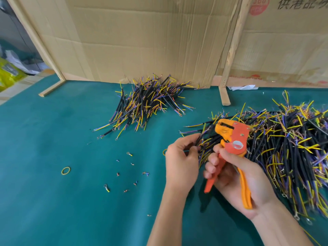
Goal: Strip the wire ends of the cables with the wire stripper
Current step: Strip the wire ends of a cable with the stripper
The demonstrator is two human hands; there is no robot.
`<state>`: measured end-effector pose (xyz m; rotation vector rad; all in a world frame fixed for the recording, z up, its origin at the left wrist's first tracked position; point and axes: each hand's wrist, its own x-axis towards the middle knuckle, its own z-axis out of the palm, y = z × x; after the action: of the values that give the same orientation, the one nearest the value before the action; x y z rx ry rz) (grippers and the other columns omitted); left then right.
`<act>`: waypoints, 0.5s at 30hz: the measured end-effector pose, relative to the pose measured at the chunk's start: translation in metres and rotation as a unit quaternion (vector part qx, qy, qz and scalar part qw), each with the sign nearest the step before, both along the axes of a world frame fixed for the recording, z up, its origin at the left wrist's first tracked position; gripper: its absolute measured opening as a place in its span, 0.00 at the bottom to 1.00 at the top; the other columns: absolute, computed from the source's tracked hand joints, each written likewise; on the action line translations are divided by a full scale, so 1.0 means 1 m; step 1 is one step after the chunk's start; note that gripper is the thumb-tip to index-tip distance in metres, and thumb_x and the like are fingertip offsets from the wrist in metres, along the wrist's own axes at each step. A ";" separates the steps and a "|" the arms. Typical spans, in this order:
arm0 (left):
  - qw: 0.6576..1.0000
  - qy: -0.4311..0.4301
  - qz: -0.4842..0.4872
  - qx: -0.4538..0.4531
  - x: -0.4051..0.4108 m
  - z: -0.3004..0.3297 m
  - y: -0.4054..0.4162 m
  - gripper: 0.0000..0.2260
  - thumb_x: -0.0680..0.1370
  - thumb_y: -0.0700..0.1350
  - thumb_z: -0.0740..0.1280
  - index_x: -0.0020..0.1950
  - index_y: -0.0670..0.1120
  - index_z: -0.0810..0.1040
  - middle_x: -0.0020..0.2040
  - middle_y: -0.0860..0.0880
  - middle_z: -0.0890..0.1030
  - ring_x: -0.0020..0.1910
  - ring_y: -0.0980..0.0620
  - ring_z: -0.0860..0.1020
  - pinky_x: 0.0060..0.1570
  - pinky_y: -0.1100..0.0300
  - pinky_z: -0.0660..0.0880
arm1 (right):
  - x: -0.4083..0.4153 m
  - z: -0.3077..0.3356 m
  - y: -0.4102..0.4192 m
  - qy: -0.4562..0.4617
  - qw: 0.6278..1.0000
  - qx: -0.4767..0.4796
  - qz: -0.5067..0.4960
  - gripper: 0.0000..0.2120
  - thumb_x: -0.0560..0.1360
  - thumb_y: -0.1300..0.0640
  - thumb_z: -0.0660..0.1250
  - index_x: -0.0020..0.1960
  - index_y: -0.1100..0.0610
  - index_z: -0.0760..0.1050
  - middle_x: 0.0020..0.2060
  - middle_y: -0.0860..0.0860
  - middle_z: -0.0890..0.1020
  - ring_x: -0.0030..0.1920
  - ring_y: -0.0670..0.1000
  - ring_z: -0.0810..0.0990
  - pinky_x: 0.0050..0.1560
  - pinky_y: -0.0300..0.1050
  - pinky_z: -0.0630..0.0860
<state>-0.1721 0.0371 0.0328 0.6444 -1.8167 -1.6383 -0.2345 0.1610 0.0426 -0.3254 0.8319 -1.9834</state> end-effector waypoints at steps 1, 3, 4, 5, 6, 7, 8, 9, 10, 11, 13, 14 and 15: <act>0.999 0.000 -0.032 0.039 -0.005 0.005 0.004 0.17 0.78 0.31 0.60 0.53 0.48 0.84 0.42 0.48 0.84 0.34 0.51 0.80 0.34 0.59 0.78 | -0.003 -0.002 0.002 -0.002 1.000 -0.021 0.018 0.18 0.66 0.57 0.82 0.50 0.59 0.79 0.37 0.56 0.76 0.36 0.55 0.78 0.39 0.50 0.80; 0.991 -0.019 -0.092 0.093 -0.015 0.017 0.008 0.14 0.80 0.35 0.61 0.54 0.48 0.82 0.40 0.47 0.83 0.26 0.54 0.76 0.25 0.62 0.73 | -0.007 -0.005 0.005 0.002 0.997 -0.055 0.062 0.14 0.71 0.57 0.79 0.53 0.58 0.79 0.40 0.57 0.78 0.40 0.57 0.80 0.45 0.52 0.80; 0.990 -0.036 -0.113 0.081 -0.018 0.023 0.005 0.12 0.80 0.37 0.62 0.55 0.49 0.82 0.41 0.49 0.84 0.25 0.56 0.76 0.26 0.62 0.74 | -0.007 -0.006 0.005 0.001 0.996 -0.060 0.073 0.13 0.72 0.58 0.78 0.54 0.58 0.79 0.41 0.57 0.79 0.41 0.58 0.81 0.46 0.53 0.81; 0.990 -0.054 -0.119 0.049 -0.021 0.027 -0.001 0.11 0.80 0.38 0.63 0.55 0.49 0.82 0.43 0.50 0.84 0.27 0.58 0.77 0.29 0.60 0.76 | -0.007 -0.008 0.003 -0.002 0.995 -0.058 0.077 0.13 0.72 0.58 0.78 0.54 0.59 0.80 0.41 0.58 0.79 0.42 0.58 0.81 0.47 0.54 0.81; 0.992 -0.071 -0.100 -0.007 -0.021 0.031 -0.011 0.11 0.80 0.38 0.64 0.56 0.48 0.83 0.45 0.50 0.85 0.32 0.58 0.80 0.36 0.57 0.80 | -0.006 -0.009 0.002 -0.005 0.996 -0.053 0.075 0.15 0.70 0.58 0.79 0.54 0.59 0.80 0.42 0.58 0.79 0.42 0.59 0.81 0.46 0.54 0.81; 0.992 -0.087 -0.056 -0.078 -0.020 0.035 -0.026 0.10 0.79 0.38 0.66 0.56 0.47 0.84 0.47 0.50 0.86 0.39 0.57 0.82 0.46 0.55 0.80 | -0.005 -0.010 0.000 -0.007 0.997 -0.044 0.070 0.17 0.68 0.59 0.80 0.54 0.60 0.80 0.42 0.59 0.79 0.42 0.60 0.81 0.46 0.55 0.81; 0.984 -0.101 0.003 -0.148 -0.016 0.038 -0.043 0.10 0.78 0.38 0.66 0.55 0.46 0.85 0.49 0.49 0.86 0.45 0.55 0.83 0.53 0.57 0.79 | -0.004 -0.011 0.000 -0.008 0.997 -0.034 0.062 0.18 0.67 0.59 0.81 0.54 0.60 0.80 0.42 0.60 0.79 0.42 0.60 0.81 0.45 0.55 0.81; 0.969 -0.114 0.072 -0.207 -0.008 0.042 -0.062 0.10 0.77 0.37 0.66 0.53 0.46 0.86 0.49 0.49 0.86 0.47 0.53 0.83 0.55 0.60 0.77 | -0.003 -0.011 -0.001 -0.007 0.998 -0.027 0.058 0.19 0.66 0.59 0.81 0.54 0.60 0.80 0.42 0.60 0.79 0.42 0.60 0.81 0.46 0.56 0.81; 0.947 -0.136 0.146 -0.251 0.000 0.044 -0.084 0.11 0.76 0.37 0.66 0.52 0.47 0.86 0.48 0.49 0.86 0.49 0.51 0.83 0.54 0.61 0.76 | -0.002 -0.010 -0.001 -0.006 0.998 -0.021 0.059 0.20 0.65 0.60 0.82 0.54 0.61 0.80 0.43 0.61 0.79 0.42 0.61 0.81 0.46 0.56 0.81; 0.924 -0.164 0.208 -0.275 0.011 0.046 -0.107 0.12 0.75 0.37 0.65 0.52 0.47 0.86 0.49 0.47 0.86 0.50 0.48 0.82 0.54 0.59 0.75 | 0.000 -0.009 -0.002 -0.005 0.998 -0.016 0.062 0.20 0.65 0.60 0.82 0.54 0.61 0.80 0.43 0.61 0.79 0.42 0.61 0.81 0.47 0.56 0.80; 0.888 -0.244 0.266 -0.286 0.029 0.044 -0.151 0.15 0.74 0.37 0.64 0.55 0.47 0.84 0.53 0.43 0.84 0.55 0.41 0.80 0.56 0.54 0.75 | 0.004 -0.006 -0.004 -0.007 0.998 -0.003 0.065 0.22 0.63 0.60 0.83 0.54 0.62 0.80 0.43 0.62 0.78 0.42 0.62 0.80 0.47 0.57 0.81; 0.873 -0.294 0.263 -0.288 0.036 0.040 -0.166 0.15 0.74 0.38 0.64 0.57 0.46 0.83 0.55 0.41 0.83 0.56 0.39 0.78 0.56 0.52 0.74 | 0.006 -0.004 -0.005 -0.009 0.998 0.005 0.066 0.24 0.61 0.60 0.84 0.54 0.62 0.80 0.43 0.63 0.79 0.42 0.63 0.80 0.46 0.57 0.81; 0.859 -0.342 0.247 -0.291 0.041 0.035 -0.176 0.14 0.75 0.39 0.65 0.58 0.45 0.82 0.56 0.40 0.82 0.57 0.37 0.78 0.55 0.50 0.75 | 0.008 -0.003 -0.006 -0.011 0.998 0.010 0.068 0.25 0.60 0.61 0.84 0.54 0.62 0.80 0.43 0.63 0.78 0.42 0.63 0.80 0.46 0.57 0.81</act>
<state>-0.1316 -0.1386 0.0680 1.3674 -2.2101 -0.4725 -0.2263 0.1545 0.0395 -0.3385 0.7950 -1.8471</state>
